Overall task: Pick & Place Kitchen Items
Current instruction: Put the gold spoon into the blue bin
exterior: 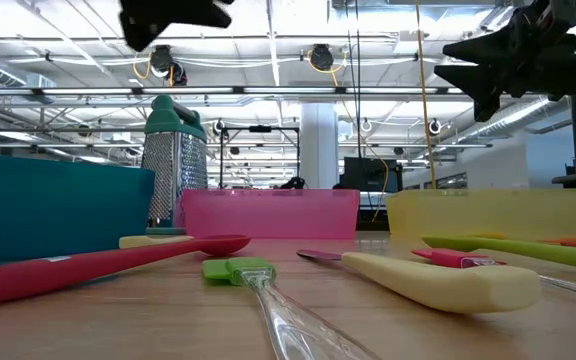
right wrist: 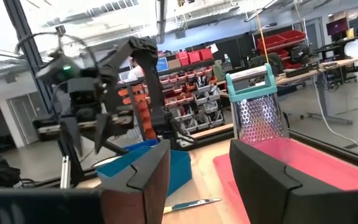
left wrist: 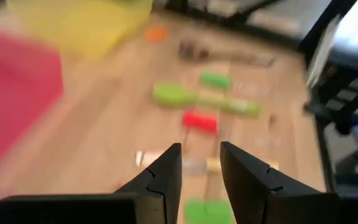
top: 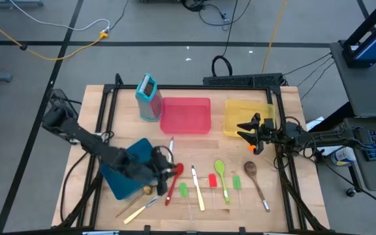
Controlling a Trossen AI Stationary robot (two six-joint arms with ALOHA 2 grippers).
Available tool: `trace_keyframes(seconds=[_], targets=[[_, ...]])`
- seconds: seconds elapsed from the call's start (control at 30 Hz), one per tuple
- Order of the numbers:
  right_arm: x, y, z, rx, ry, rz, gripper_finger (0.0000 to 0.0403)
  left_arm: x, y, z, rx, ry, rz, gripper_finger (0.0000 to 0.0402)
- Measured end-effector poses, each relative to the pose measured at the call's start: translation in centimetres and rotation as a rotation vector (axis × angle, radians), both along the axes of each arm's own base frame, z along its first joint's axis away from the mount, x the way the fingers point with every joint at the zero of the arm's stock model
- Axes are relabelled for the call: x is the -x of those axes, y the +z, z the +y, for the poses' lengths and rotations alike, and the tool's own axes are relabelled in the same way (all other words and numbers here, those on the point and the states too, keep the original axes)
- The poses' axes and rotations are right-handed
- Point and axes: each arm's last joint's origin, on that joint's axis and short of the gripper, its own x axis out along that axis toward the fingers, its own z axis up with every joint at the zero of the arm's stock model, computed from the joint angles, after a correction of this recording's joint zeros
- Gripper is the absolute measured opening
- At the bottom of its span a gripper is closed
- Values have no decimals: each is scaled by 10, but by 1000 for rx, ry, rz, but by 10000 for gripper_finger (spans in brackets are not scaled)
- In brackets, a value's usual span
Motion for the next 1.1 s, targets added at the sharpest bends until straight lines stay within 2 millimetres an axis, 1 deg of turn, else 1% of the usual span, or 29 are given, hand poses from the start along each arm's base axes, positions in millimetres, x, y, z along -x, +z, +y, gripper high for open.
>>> trace_keyframes(seconds=[0.13,0.23,0.37,0.5,0.6,0.7,0.8,0.93,1.1], targets=[[0,0,0,10,-2,2,160,-3,-5,-17,137,87,232,113],[0,-1,0,28,-6,14,160,-3,-16,-29,226,139,398,113],[-1,-2,0,31,-6,27,160,-2,-41,-46,263,153,522,113],[-2,-4,0,25,0,41,160,2,-62,-62,373,159,667,113],[-3,-5,0,24,1,50,160,7,-71,-71,491,183,784,113],[-4,-6,0,24,0,56,160,12,-72,-78,571,219,856,113],[-4,-5,0,24,0,55,160,21,-74,-79,562,296,899,113],[-4,-5,0,25,-1,53,160,36,-76,-78,475,413,941,113],[-4,-5,0,31,-2,54,160,47,-79,-77,404,474,981,113]])
